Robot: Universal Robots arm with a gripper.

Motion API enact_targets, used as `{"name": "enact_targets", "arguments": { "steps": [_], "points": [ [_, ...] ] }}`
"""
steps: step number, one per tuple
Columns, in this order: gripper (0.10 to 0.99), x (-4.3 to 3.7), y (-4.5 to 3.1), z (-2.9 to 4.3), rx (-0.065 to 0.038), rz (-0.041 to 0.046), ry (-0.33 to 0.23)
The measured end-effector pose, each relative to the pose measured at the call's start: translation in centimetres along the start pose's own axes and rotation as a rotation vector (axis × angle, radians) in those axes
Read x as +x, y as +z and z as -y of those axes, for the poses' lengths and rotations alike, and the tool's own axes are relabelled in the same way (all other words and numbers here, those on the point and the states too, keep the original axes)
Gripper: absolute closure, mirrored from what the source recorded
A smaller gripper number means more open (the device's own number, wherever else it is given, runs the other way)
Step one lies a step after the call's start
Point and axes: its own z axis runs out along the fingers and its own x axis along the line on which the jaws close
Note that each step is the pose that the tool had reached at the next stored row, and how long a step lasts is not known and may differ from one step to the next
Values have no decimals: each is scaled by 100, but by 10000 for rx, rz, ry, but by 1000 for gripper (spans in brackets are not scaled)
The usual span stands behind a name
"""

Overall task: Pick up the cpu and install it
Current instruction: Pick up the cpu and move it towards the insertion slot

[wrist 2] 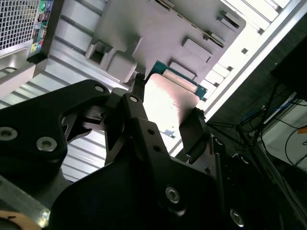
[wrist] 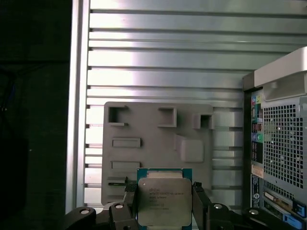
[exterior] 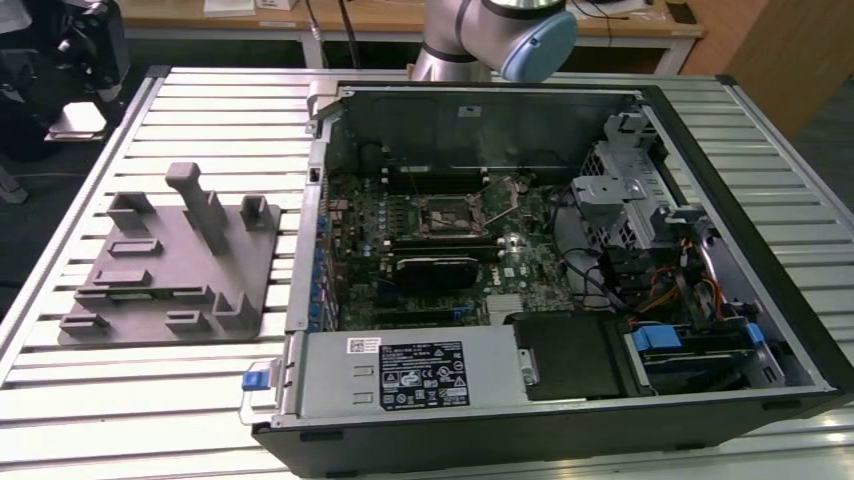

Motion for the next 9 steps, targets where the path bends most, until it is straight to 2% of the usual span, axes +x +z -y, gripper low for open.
{"name": "enact_targets", "arguments": {
  "steps": [9],
  "points": [
    [545, -129, 1, 0, 0, -10, 1]
  ]
}}
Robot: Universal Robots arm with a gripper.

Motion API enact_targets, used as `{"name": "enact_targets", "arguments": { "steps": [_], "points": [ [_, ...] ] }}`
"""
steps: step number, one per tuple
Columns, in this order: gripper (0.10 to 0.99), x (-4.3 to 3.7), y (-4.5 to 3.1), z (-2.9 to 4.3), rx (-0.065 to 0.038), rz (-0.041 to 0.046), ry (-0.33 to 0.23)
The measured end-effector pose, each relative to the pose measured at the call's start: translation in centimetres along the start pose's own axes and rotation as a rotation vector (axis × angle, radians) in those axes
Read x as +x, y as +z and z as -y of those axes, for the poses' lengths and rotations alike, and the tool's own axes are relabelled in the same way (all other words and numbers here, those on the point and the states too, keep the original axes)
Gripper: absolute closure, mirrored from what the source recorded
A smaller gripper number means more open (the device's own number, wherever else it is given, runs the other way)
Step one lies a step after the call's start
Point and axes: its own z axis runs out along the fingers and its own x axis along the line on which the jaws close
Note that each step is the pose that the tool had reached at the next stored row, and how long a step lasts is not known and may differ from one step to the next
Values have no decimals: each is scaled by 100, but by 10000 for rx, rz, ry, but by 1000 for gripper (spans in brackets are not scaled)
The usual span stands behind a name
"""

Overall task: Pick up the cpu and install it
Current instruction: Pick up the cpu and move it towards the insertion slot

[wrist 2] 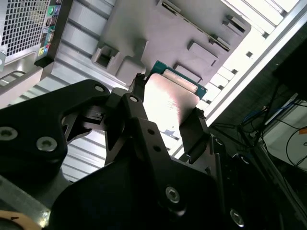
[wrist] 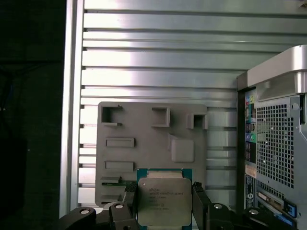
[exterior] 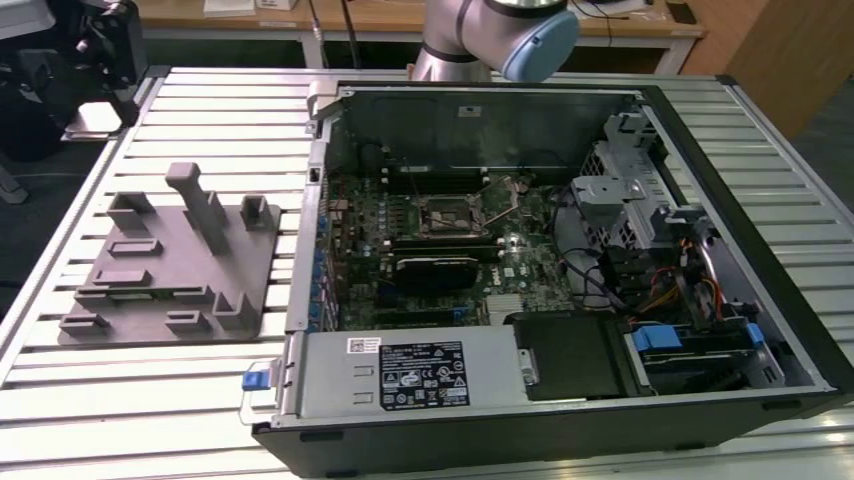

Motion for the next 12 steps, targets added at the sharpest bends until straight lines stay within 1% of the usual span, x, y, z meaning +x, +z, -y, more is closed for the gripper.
{"name": "enact_targets", "arguments": {
  "steps": [6, 12],
  "points": [
    [545, -97, 1, 0, 0, -7, 0],
    [545, -234, 2, 0, 0, -24, 1]
  ]
}}
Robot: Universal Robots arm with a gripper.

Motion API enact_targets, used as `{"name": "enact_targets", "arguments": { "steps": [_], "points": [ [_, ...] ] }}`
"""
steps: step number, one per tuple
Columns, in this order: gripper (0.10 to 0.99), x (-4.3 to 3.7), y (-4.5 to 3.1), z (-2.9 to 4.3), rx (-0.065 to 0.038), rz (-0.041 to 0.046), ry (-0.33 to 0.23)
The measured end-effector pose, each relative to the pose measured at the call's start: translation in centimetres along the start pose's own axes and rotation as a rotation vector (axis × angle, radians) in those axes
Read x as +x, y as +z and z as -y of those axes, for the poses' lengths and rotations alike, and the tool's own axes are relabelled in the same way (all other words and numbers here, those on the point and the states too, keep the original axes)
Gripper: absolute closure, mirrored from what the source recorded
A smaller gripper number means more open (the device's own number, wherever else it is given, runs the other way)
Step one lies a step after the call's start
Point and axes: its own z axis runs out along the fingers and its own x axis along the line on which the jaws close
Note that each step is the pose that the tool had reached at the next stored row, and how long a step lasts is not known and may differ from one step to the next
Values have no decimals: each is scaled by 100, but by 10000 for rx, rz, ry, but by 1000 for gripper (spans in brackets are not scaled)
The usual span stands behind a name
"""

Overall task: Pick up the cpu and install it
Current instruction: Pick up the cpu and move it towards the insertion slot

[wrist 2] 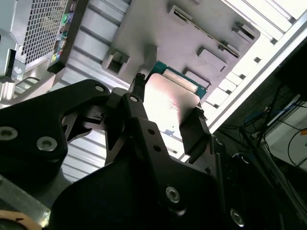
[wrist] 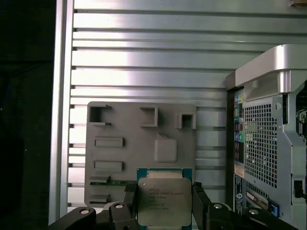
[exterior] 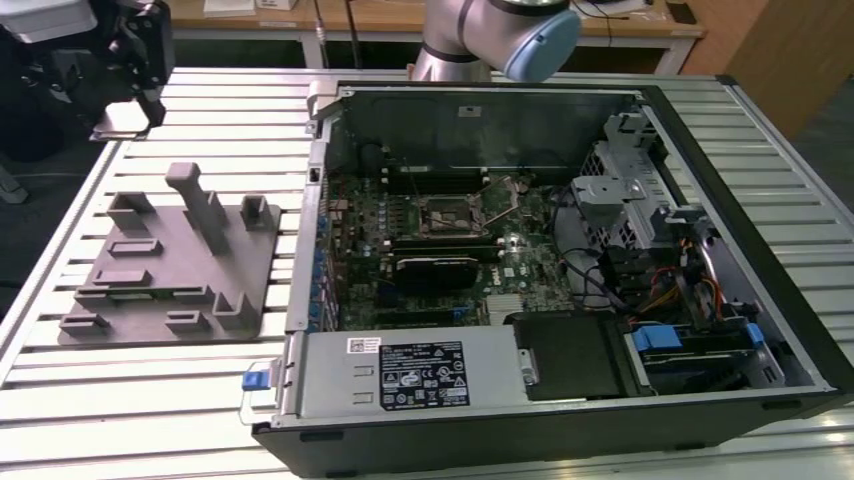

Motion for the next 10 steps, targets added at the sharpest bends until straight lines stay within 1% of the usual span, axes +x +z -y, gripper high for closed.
{"name": "enact_targets", "arguments": {
  "steps": [10],
  "points": [
    [545, -275, 1, 0, 0, -38, 1]
  ]
}}
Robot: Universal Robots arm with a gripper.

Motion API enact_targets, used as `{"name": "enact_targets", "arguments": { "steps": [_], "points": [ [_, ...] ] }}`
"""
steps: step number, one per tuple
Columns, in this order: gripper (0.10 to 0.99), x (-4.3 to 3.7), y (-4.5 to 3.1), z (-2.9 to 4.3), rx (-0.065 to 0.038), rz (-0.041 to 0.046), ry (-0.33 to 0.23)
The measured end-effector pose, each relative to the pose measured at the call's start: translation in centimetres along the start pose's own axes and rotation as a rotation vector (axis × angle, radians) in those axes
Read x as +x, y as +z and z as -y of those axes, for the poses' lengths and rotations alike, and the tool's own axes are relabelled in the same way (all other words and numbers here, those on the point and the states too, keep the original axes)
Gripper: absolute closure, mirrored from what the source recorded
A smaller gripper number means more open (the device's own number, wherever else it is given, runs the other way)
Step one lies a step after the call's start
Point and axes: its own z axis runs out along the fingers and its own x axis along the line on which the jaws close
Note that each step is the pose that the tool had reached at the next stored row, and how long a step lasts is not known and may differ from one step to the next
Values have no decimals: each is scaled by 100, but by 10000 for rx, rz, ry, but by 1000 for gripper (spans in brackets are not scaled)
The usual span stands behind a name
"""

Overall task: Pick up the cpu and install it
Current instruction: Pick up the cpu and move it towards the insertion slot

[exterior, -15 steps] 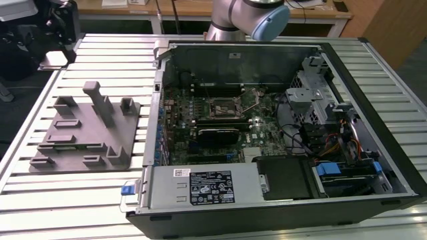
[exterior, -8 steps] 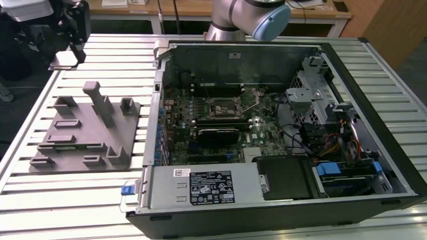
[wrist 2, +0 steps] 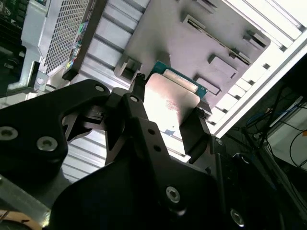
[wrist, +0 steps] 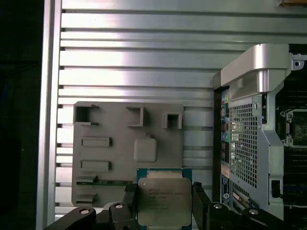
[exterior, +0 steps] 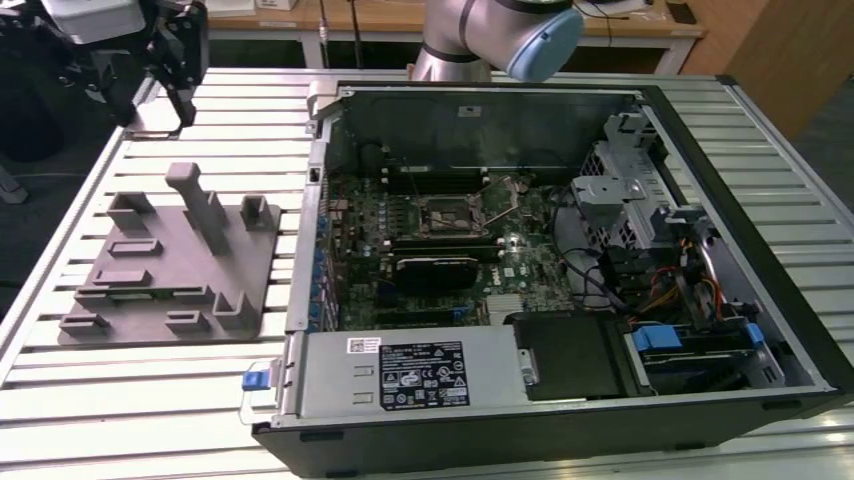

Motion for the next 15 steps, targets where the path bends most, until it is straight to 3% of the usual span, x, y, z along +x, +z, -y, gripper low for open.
{"name": "enact_targets", "arguments": {
  "steps": [15],
  "points": [
    [545, -398, 1, 1, 0, -54, 2]
  ]
}}
